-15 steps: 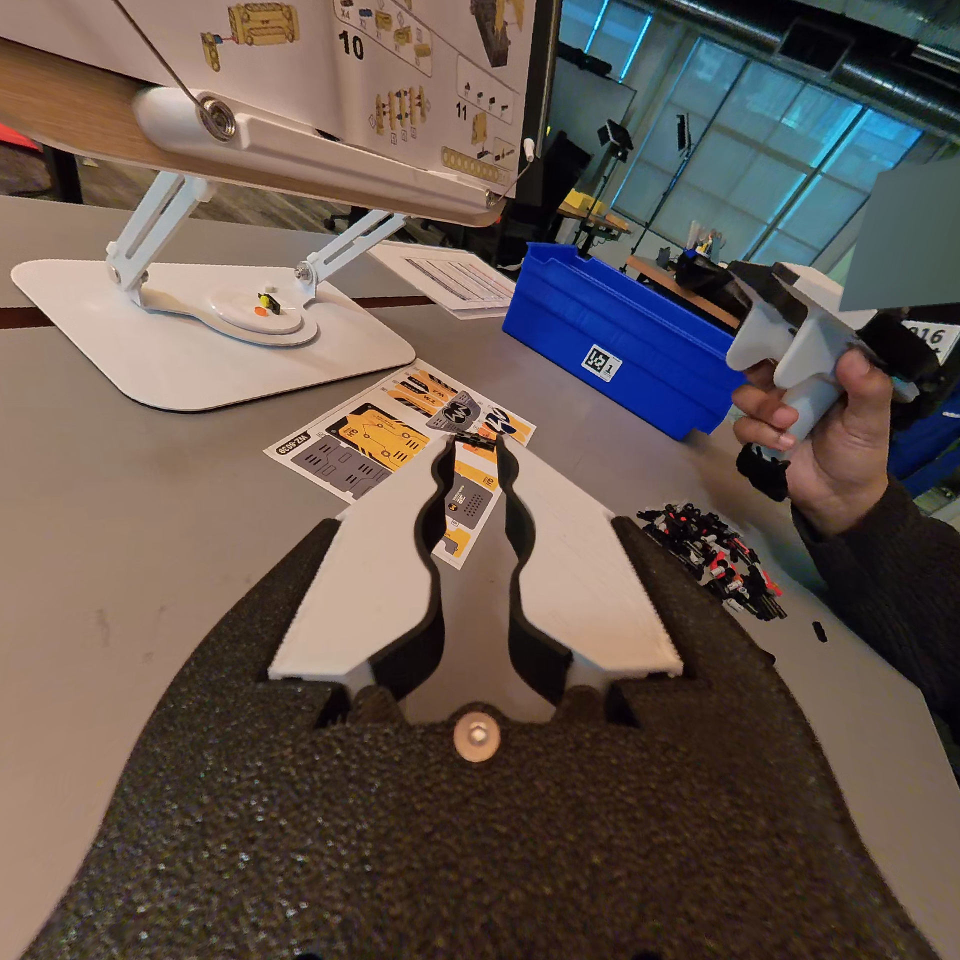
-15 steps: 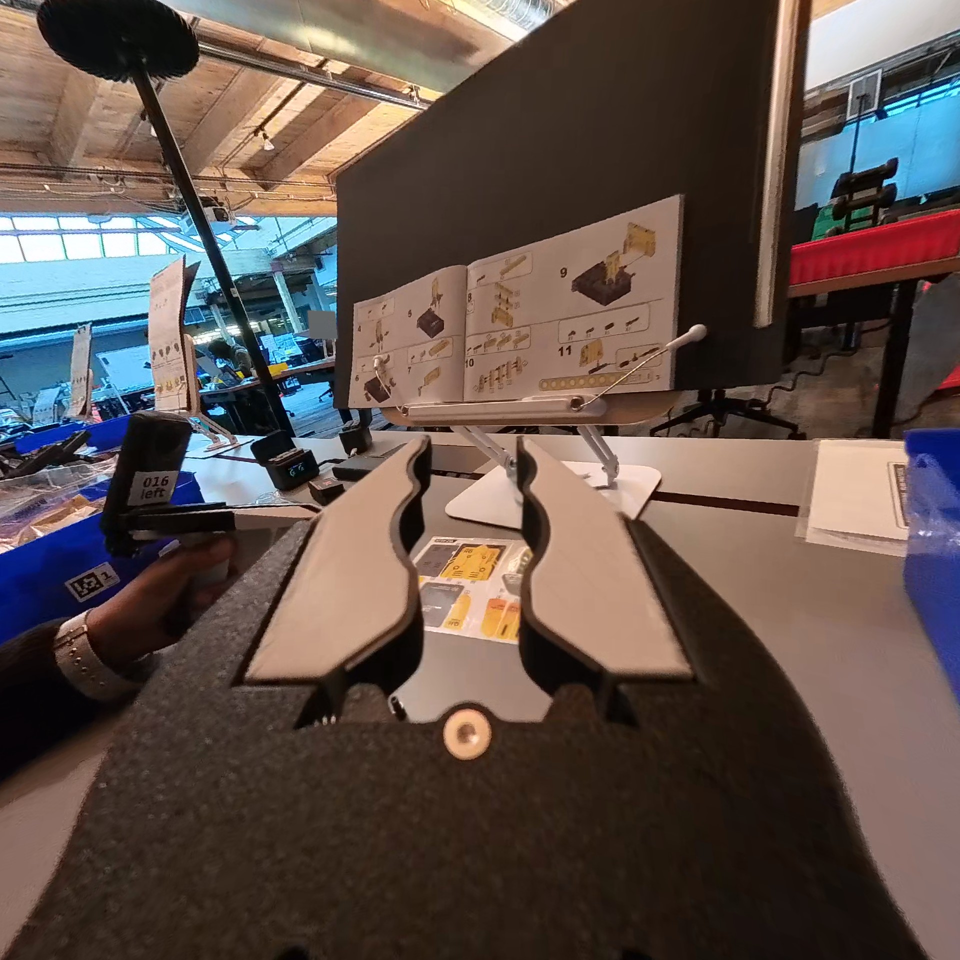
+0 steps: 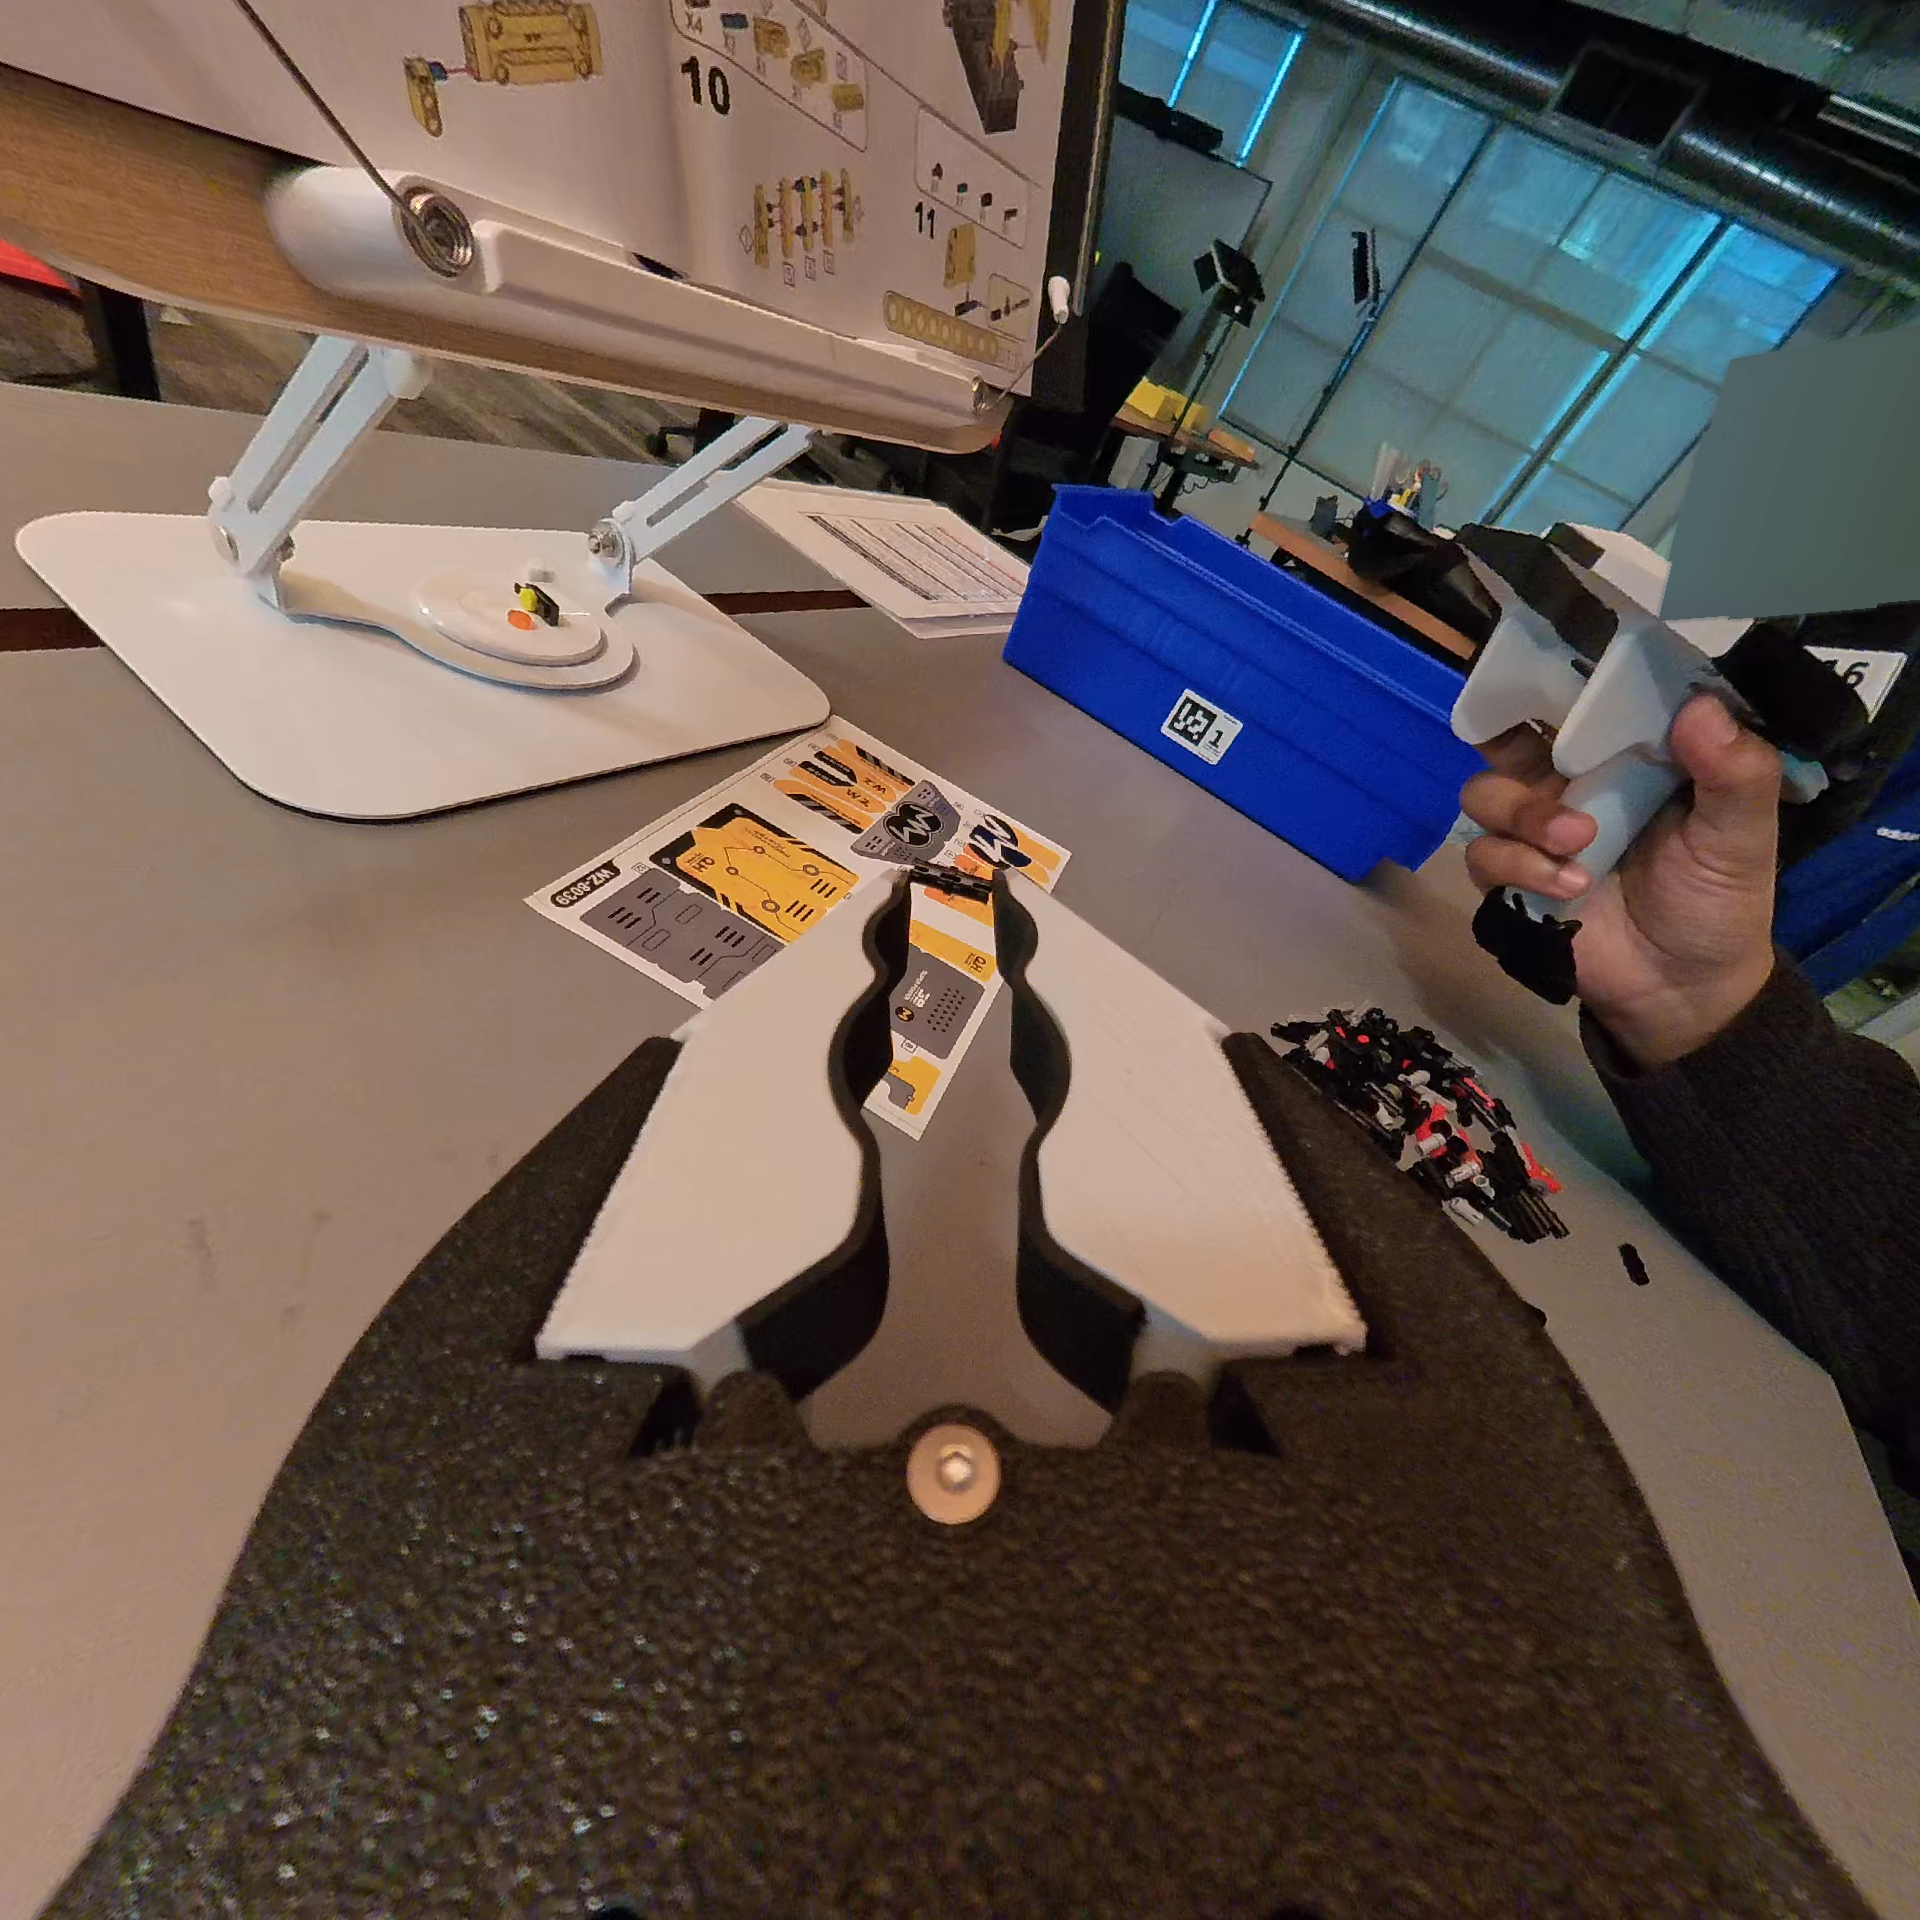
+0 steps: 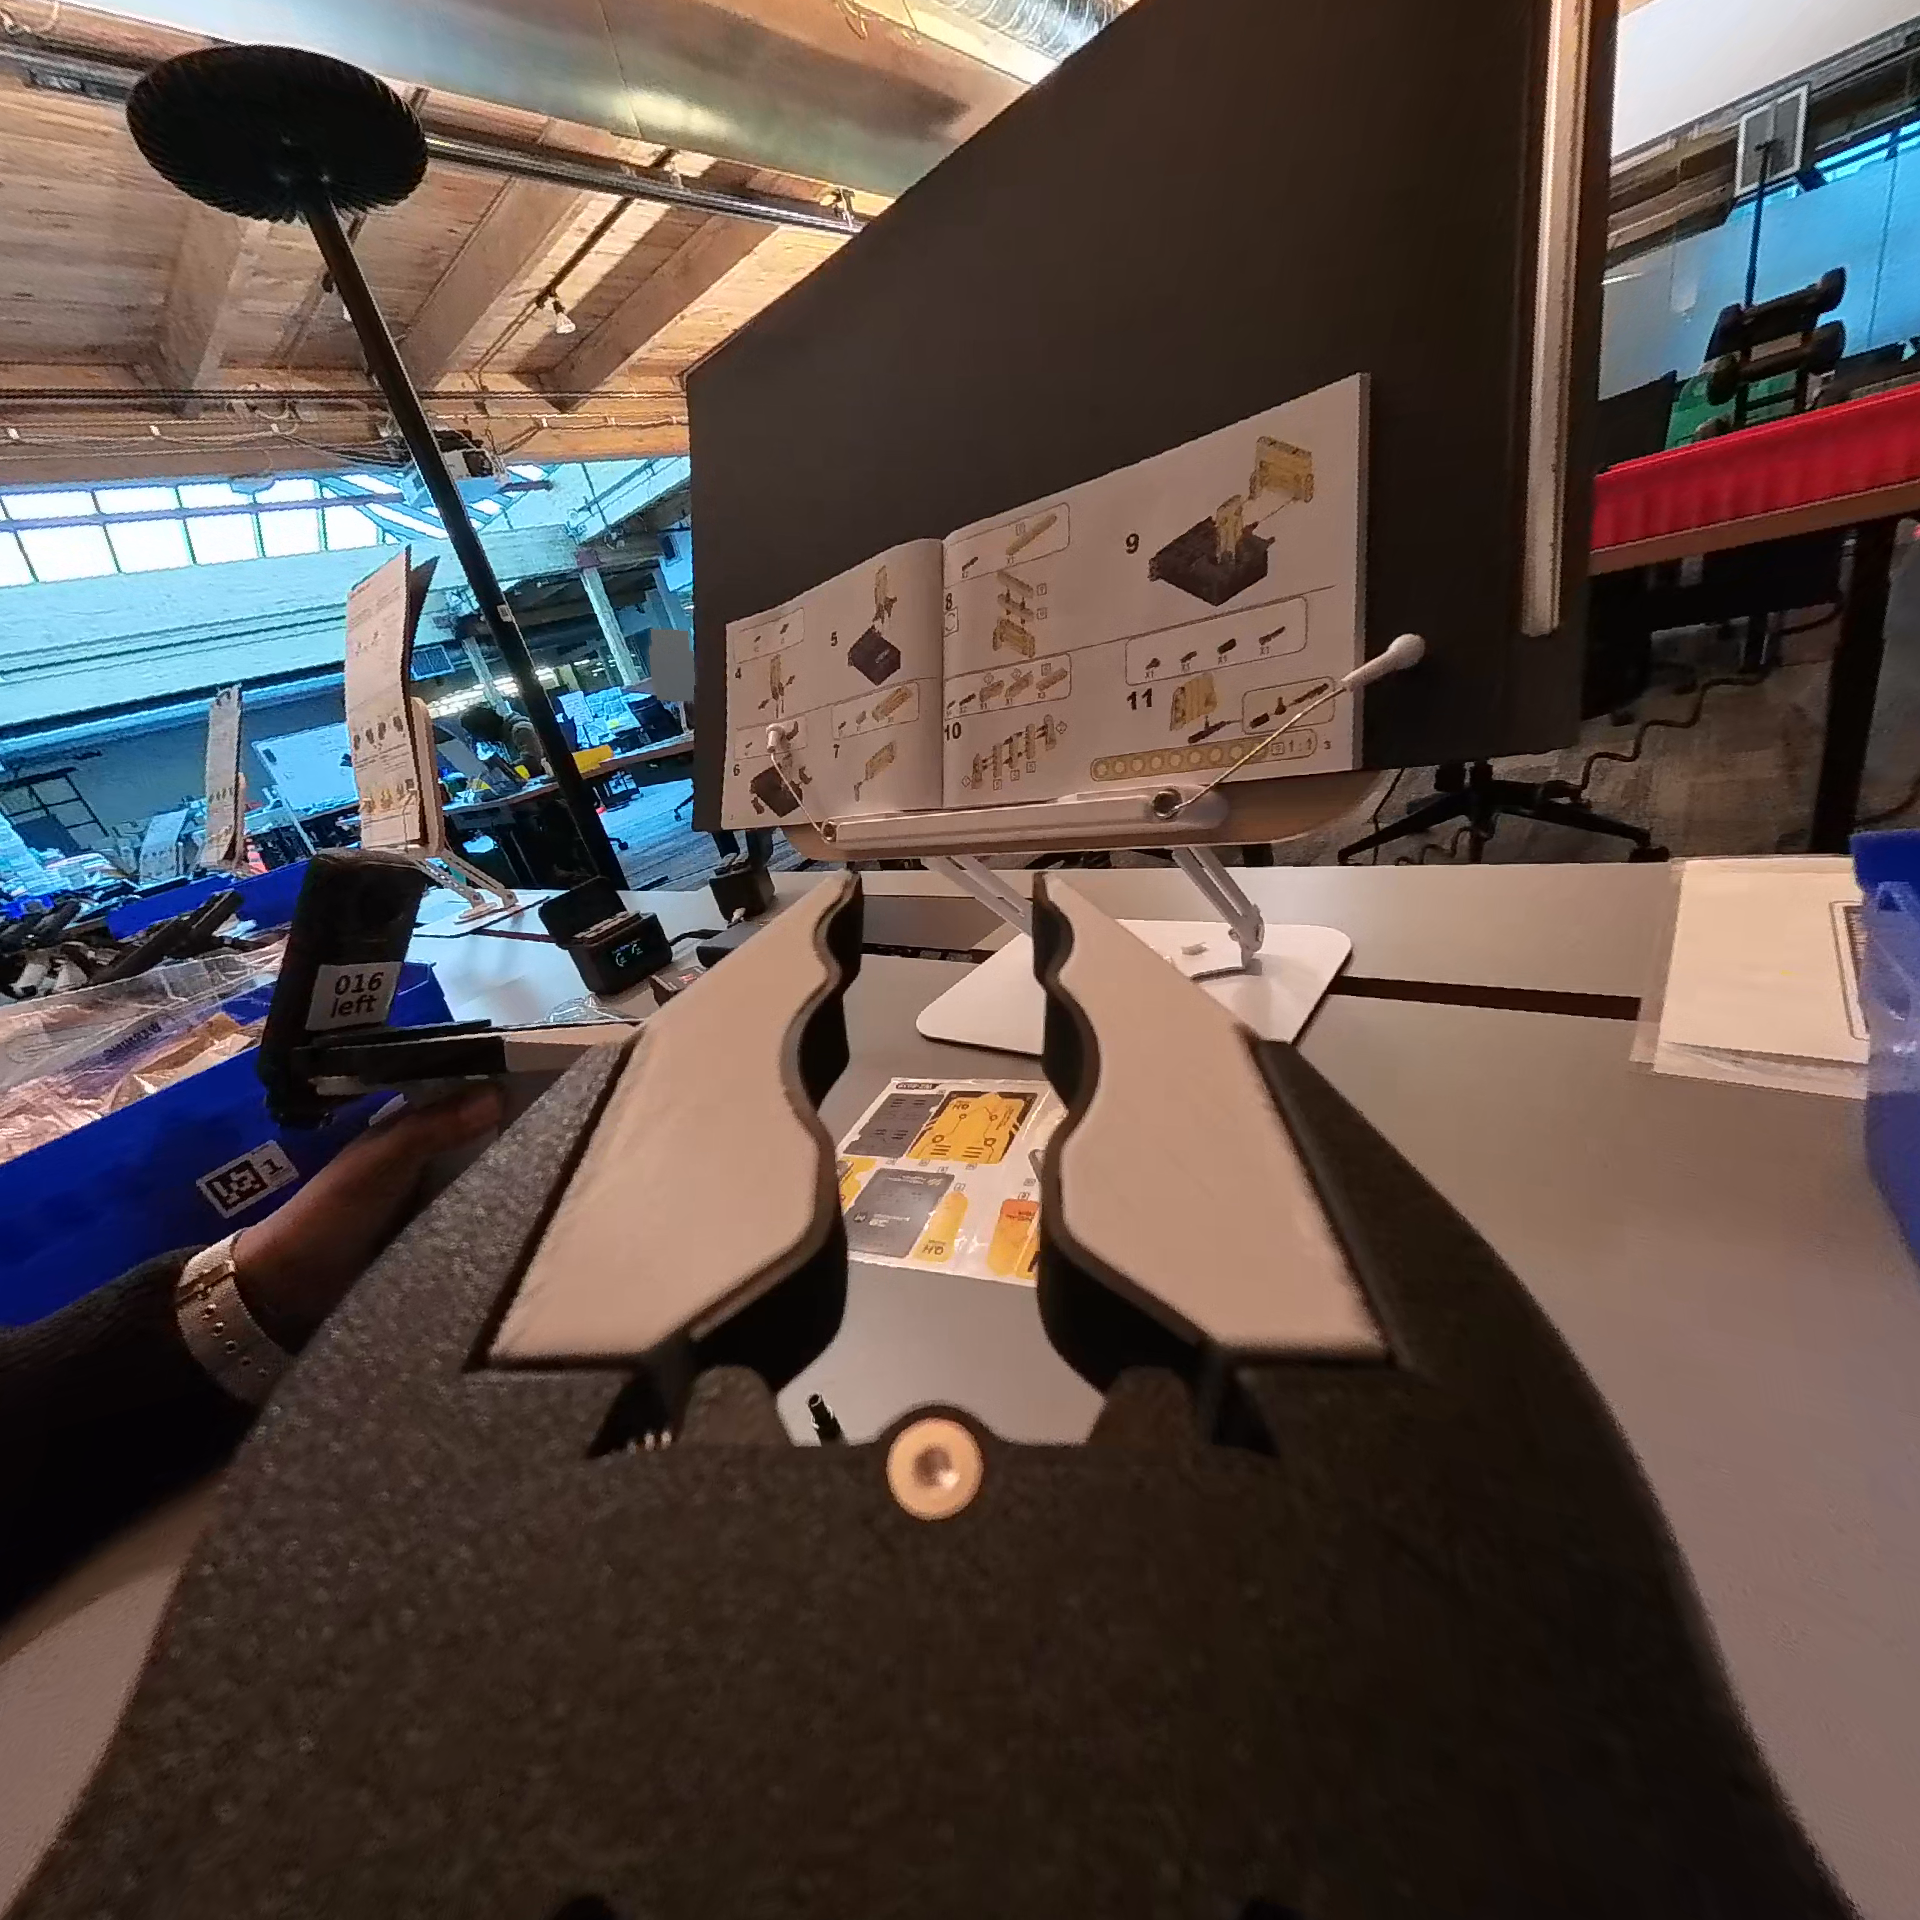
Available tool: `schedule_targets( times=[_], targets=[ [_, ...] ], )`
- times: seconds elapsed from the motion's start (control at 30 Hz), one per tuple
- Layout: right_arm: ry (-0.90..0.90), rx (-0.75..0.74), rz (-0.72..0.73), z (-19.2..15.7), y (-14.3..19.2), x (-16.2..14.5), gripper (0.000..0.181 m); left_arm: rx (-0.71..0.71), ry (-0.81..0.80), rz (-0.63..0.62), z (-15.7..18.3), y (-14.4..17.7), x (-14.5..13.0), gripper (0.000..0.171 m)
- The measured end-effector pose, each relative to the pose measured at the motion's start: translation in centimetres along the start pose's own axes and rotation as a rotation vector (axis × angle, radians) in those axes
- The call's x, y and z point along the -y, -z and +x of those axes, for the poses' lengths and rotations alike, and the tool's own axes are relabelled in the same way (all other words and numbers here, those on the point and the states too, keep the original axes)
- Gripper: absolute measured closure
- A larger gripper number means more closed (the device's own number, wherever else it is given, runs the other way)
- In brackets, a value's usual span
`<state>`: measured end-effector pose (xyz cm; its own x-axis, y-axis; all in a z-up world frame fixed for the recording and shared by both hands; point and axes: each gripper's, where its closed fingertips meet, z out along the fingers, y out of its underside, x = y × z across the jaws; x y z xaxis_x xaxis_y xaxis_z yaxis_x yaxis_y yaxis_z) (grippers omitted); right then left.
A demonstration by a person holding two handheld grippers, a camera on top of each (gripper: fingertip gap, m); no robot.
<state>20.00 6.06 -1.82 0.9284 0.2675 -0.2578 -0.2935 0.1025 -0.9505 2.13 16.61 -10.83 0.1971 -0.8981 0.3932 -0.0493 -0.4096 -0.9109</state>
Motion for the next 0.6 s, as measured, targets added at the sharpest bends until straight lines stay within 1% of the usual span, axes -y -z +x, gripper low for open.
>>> schedule_targets(
  times=[0.33, 0.4, 0.5, 0.6],
  targets=[
    [-0.018, 0.015, -0.004, -0.1, 0.1, 0.1, 0.149, -0.001, 0.006, 0.003, 0.0, 0.0, 0.0, 0.157],
    [-0.029, 0.054, -0.048, -0.6, -0.1, -0.5, 0.149, -0.001, 0.006, 0.002, 0.0, 0.0, 0.0, 0.157],
    [-0.043, 0.138, -0.186, -1.9, -0.5, -2.7, 0.148, -0.002, 0.01, 0.004, -0.1, 0.0, 0.0, 0.157],
    [-0.015, 0.161, -0.242, -2.6, -0.7, -3.8, 0.148, -0.002, 0.011, 0.003, -0.1, 0.0, 0.0, 0.157]
  ],
)
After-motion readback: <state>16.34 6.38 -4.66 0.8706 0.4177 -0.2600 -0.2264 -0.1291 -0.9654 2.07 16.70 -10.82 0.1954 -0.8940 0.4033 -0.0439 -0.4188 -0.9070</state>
